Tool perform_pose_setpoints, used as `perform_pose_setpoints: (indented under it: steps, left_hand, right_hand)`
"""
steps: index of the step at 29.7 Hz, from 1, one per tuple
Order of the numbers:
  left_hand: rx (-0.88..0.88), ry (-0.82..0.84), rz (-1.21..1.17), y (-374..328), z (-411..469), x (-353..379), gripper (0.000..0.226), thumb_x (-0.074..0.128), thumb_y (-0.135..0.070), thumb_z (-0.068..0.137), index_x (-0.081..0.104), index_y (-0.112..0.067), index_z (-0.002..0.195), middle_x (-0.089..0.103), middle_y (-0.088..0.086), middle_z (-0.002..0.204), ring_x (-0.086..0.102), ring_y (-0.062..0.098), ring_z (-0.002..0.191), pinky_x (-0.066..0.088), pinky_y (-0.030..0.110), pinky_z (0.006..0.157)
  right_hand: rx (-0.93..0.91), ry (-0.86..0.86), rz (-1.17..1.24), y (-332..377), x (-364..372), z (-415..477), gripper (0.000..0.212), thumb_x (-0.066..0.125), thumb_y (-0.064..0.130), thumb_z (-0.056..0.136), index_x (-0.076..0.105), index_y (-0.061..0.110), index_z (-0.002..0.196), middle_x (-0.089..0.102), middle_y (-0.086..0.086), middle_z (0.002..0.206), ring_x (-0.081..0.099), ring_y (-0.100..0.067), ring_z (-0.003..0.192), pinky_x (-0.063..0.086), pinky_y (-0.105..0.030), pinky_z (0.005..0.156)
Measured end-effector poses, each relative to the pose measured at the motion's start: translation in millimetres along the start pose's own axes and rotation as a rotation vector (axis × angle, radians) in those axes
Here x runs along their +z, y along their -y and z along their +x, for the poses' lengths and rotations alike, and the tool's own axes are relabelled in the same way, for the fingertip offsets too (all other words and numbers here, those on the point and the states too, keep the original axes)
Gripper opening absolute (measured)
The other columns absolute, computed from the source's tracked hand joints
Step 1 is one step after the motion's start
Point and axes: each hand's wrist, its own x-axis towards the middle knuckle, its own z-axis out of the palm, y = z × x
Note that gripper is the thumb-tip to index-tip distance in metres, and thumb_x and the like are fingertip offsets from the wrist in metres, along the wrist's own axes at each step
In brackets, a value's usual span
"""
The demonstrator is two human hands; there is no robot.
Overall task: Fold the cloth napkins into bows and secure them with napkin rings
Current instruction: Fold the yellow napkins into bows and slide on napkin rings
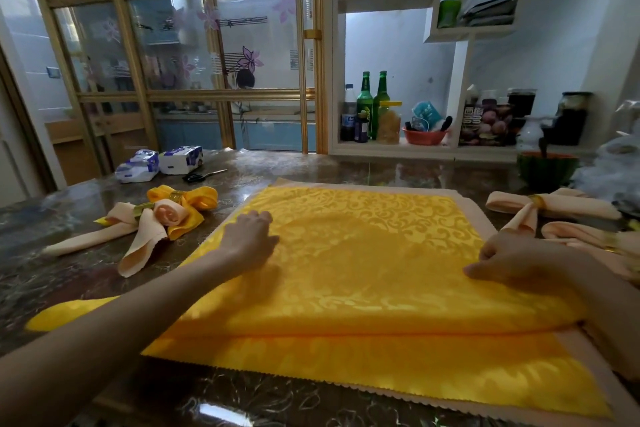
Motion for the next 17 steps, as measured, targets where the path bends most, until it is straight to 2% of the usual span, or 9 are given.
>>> perform_pose_setpoints:
  steps: [3,7,8,10,11,12,13,15,17]
  left_hand:
    - [0.233,0.127,-0.186,-50.3,-36.2,-3.5,0.051,0.040,-0.044,0.097,0.038,-0.018,0.140,0.038,0.004,0.146,0.036,0.023,0.132,0.035,0.038,0.106]
    - [0.462,0.378,-0.174,-95.1,-79.2,6.3,0.065,0.028,-0.059,0.093,0.014,-0.029,0.149,0.005,-0.002,0.158,0.002,0.017,0.145,0.003,0.040,0.118]
    - [0.487,0.394,-0.145,-97.5,-84.5,10.9,0.067,0.025,-0.061,0.093,0.008,-0.030,0.150,-0.003,-0.002,0.159,-0.006,0.016,0.145,-0.004,0.041,0.118]
    - [0.500,0.371,-0.123,-99.1,-90.1,18.2,0.066,0.020,-0.061,0.093,0.002,-0.031,0.150,-0.011,-0.003,0.158,-0.013,0.014,0.144,-0.010,0.040,0.117]
    - [0.497,0.355,-0.117,-98.1,-89.9,21.3,0.066,0.019,-0.060,0.094,0.002,-0.031,0.150,-0.012,-0.004,0.158,-0.014,0.013,0.144,-0.010,0.039,0.117]
    - [0.496,0.346,-0.109,-99.7,-89.4,23.5,0.065,0.019,-0.060,0.094,0.001,-0.032,0.150,-0.012,-0.005,0.157,-0.014,0.011,0.144,-0.010,0.038,0.117]
    - [0.492,0.339,-0.101,-99.5,-88.9,24.9,0.065,0.018,-0.061,0.093,0.001,-0.033,0.150,-0.012,-0.005,0.157,-0.014,0.011,0.143,-0.010,0.037,0.117]
    - [0.492,0.332,-0.076,-100.0,-86.7,27.9,0.072,0.011,-0.069,0.088,-0.001,-0.034,0.149,-0.013,-0.006,0.157,-0.014,0.009,0.143,-0.010,0.035,0.117]
    - [0.511,0.317,-0.081,-100.8,-86.8,29.4,0.103,-0.012,-0.087,0.061,-0.003,-0.035,0.149,-0.014,-0.008,0.157,-0.015,0.007,0.143,-0.011,0.033,0.115]
  right_hand:
    - [-0.039,0.005,0.014,4.8,-1.4,-3.7,0.030,0.062,0.049,0.085,0.043,0.030,0.070,0.046,0.009,0.079,0.045,-0.005,0.073,0.033,-0.020,0.058]
    - [-0.003,-0.037,0.061,7.1,-0.6,-16.9,0.016,0.063,0.038,0.087,0.053,0.025,0.089,0.053,0.005,0.094,0.049,-0.006,0.082,0.039,-0.018,0.063]
    - [-0.007,-0.120,-0.043,8.5,1.1,-20.9,0.013,0.061,0.032,0.089,0.054,0.023,0.095,0.055,0.002,0.102,0.051,-0.007,0.086,0.042,-0.018,0.067]
    - [-0.030,-0.430,-0.390,17.5,7.3,-33.2,0.017,0.050,0.022,0.095,0.052,0.020,0.112,0.054,-0.003,0.118,0.053,-0.013,0.101,0.044,-0.024,0.081]
    - [-0.096,-0.557,-0.452,26.1,14.9,-38.9,0.024,0.045,0.021,0.097,0.050,0.019,0.120,0.052,-0.003,0.124,0.051,-0.016,0.109,0.042,-0.027,0.089]
    - [-0.205,-0.592,-0.382,35.2,24.7,-47.6,0.030,0.041,0.023,0.099,0.047,0.019,0.128,0.049,-0.003,0.130,0.048,-0.017,0.116,0.039,-0.029,0.095]
    - [-0.332,-0.514,-0.241,48.6,34.6,-59.3,0.035,0.038,0.027,0.100,0.042,0.020,0.134,0.045,-0.001,0.137,0.043,-0.017,0.124,0.033,-0.028,0.102]
    - [-0.529,-0.233,0.003,69.3,55.8,-73.8,0.046,0.030,0.034,0.102,0.028,0.020,0.146,0.029,0.000,0.152,0.025,-0.014,0.139,0.017,-0.022,0.109]
    - [-0.559,-0.094,-0.012,71.8,69.4,-73.7,0.052,0.024,0.038,0.103,0.014,0.021,0.151,0.010,0.001,0.159,0.007,-0.012,0.145,0.005,-0.022,0.113]
